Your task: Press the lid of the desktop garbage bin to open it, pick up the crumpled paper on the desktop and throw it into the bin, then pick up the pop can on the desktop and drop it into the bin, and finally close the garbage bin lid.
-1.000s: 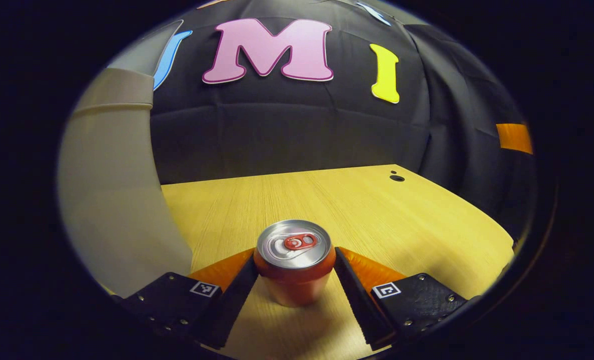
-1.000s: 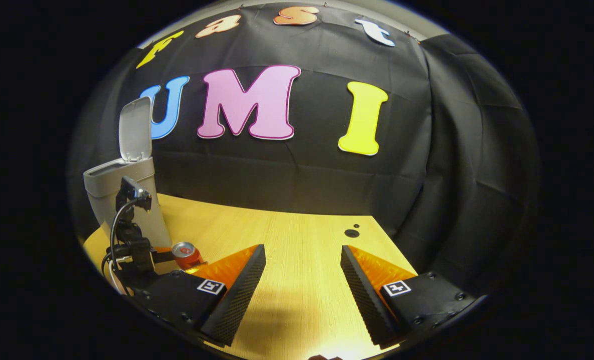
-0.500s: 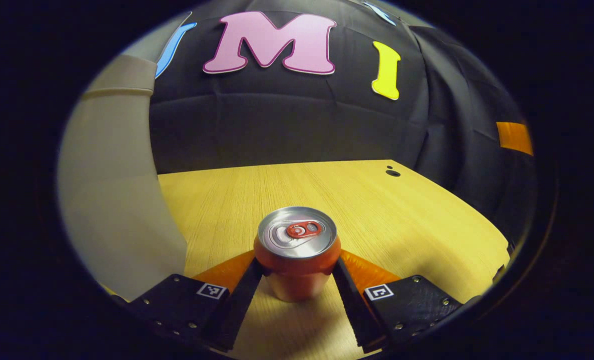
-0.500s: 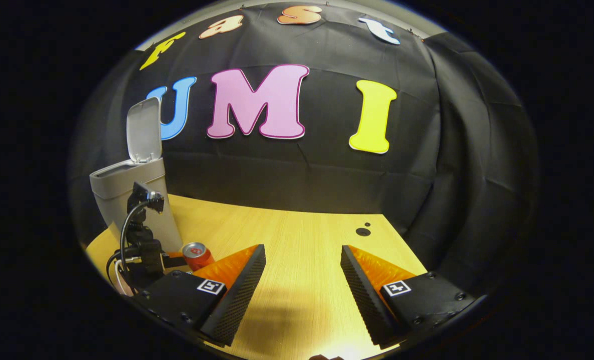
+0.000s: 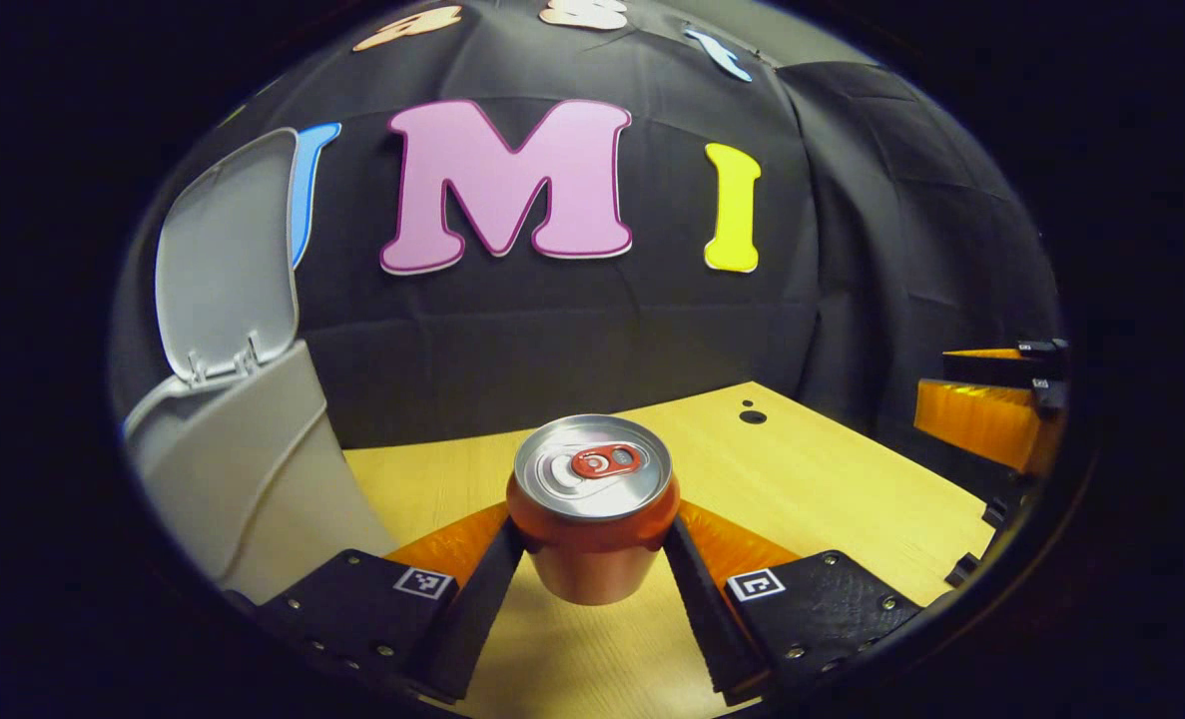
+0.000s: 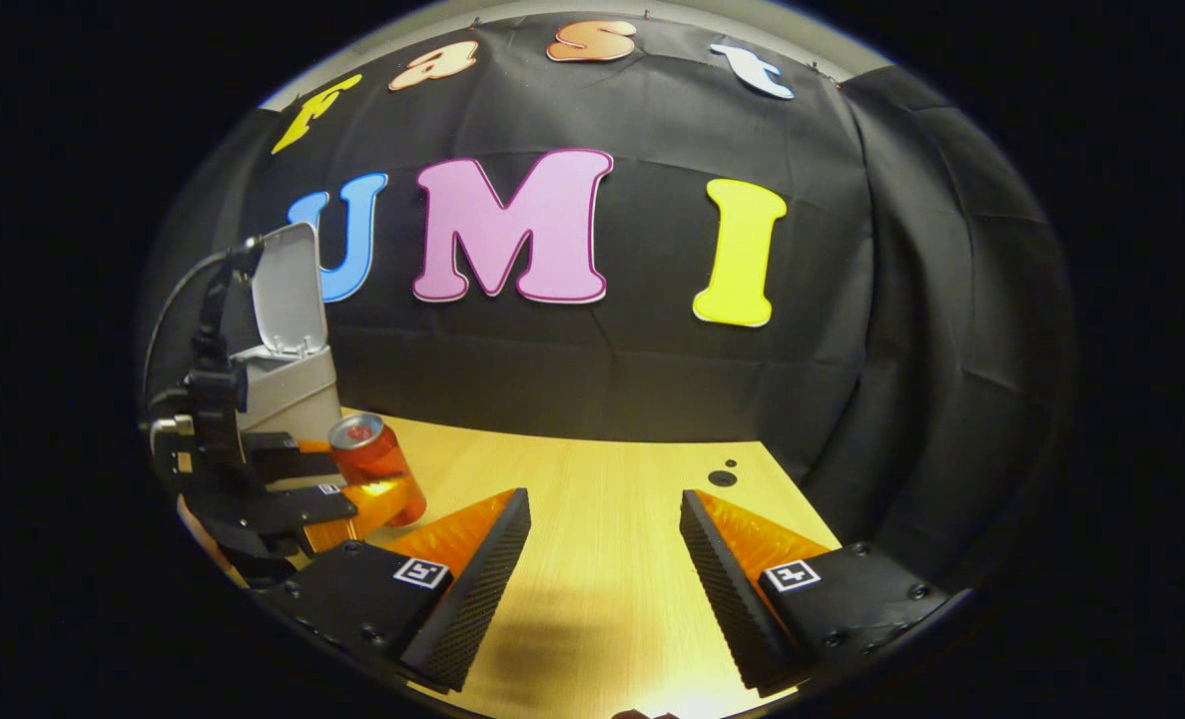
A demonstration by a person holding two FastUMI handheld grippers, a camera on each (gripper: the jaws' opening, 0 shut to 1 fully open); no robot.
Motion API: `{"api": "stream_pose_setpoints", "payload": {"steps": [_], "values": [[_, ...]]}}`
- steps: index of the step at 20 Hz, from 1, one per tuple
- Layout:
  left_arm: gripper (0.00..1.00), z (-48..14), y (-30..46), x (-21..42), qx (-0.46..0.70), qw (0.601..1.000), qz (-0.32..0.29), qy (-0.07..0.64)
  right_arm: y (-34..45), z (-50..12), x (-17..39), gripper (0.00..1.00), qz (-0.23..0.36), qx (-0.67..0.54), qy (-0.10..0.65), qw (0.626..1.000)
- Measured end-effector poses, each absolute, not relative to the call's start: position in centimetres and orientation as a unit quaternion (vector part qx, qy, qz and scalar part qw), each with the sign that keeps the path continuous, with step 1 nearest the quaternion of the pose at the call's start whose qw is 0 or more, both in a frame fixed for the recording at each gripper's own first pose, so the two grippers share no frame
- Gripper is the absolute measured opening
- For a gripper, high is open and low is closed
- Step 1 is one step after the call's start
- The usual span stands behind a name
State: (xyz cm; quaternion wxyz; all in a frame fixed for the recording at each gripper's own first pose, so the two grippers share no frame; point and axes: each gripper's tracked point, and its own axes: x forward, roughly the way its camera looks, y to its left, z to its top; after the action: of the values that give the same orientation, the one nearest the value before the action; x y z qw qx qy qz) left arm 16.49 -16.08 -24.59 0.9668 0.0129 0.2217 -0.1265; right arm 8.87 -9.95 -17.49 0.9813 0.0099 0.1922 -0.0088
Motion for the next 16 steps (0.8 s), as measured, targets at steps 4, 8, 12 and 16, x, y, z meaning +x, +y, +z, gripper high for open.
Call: {"api": "stream_pose_setpoints", "payload": {"steps": [4,8,12,16], "values": [[0.85,-18.7,-15.2,16.4,0.008,0.972,-0.127,0.196,-9.0,-13.8,9.5,0.98,-0.005,0.006,0.163,0.987],[0.84,-13.8,-13.3,15.5,-0.007,0.979,-0.114,0.171,-8.3,-10.5,9.9,0.98,0.0,0.008,0.139,0.99],[0.84,-10.8,-9.4,15.0,0.0,0.985,-0.08,0.152,-7.2,-8.4,9.7,0.98,0.002,0.008,0.128,0.992],[0.84,-9.5,-4.0,14.8,0.017,0.989,-0.032,0.143,-6.1,-7.3,9.3,0.98,0.009,-0.001,0.121,0.993]]}}
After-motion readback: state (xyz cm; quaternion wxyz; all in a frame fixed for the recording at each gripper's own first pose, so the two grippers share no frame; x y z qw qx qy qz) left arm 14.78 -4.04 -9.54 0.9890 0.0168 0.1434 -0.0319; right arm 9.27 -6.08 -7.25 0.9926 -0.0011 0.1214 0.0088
